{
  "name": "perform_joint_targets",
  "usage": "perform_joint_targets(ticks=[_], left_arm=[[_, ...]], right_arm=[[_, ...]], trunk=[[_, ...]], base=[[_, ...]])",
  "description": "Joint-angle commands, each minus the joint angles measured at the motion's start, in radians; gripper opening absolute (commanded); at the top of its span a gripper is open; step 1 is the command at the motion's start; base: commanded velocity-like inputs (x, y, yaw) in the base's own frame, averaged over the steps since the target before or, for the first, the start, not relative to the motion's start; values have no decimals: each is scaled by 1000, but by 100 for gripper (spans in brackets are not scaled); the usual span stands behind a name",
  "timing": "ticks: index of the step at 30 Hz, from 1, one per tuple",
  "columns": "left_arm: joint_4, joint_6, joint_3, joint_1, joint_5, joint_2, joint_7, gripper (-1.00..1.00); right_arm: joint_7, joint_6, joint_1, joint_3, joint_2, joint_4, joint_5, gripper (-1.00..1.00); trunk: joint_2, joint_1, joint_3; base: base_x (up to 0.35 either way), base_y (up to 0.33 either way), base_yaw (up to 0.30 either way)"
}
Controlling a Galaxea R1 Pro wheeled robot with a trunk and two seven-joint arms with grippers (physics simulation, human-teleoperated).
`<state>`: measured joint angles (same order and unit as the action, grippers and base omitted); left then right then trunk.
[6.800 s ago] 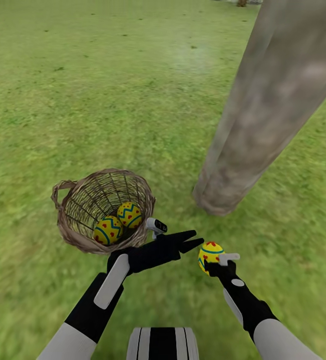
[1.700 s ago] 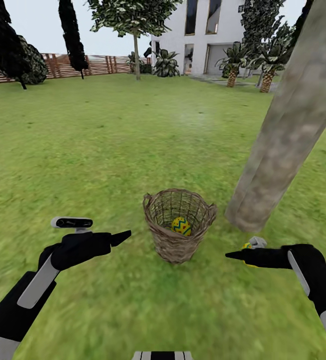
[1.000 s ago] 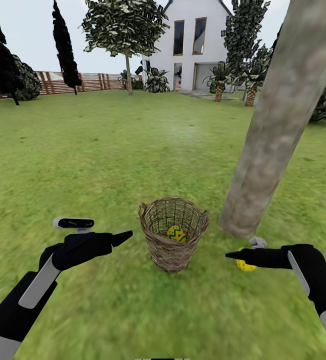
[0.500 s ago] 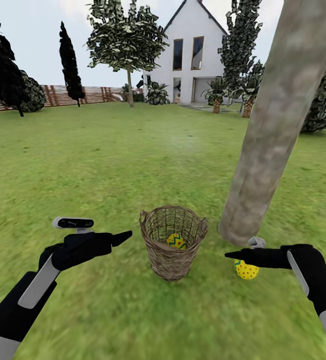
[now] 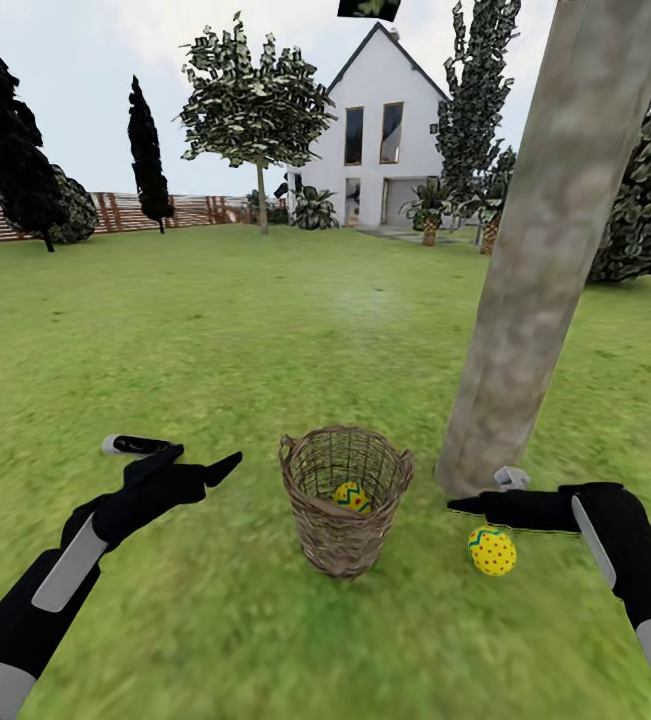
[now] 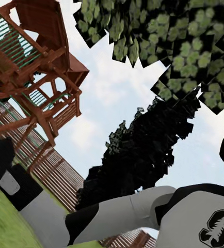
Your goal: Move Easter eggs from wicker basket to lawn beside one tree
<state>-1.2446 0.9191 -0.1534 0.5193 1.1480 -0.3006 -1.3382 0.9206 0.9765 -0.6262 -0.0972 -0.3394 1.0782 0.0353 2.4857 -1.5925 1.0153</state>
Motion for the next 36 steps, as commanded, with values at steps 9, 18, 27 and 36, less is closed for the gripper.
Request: perform_joint_targets(ticks=[9,18,27,36], left_arm=[[45,6,37,1,-47,-1,44,100],[45,4,118,7,-111,0,138,100],[74,3,205,6,-108,-2,133,100],[106,7,254,6,-104,-1,131,100]], right_arm=[[-71,38,-2,7,43,208,-52,100],[-536,38,-12,125,445,260,-359,100],[-596,37,-12,184,469,263,-389,100],[-595,39,-3,259,474,261,-382,100]], trunk=[[-63,35,-27],[-126,69,-55],[-147,81,-65],[-147,81,-67]], base=[[0,0,0],[0,0,0],[1,0,0],[214,138,-53]])
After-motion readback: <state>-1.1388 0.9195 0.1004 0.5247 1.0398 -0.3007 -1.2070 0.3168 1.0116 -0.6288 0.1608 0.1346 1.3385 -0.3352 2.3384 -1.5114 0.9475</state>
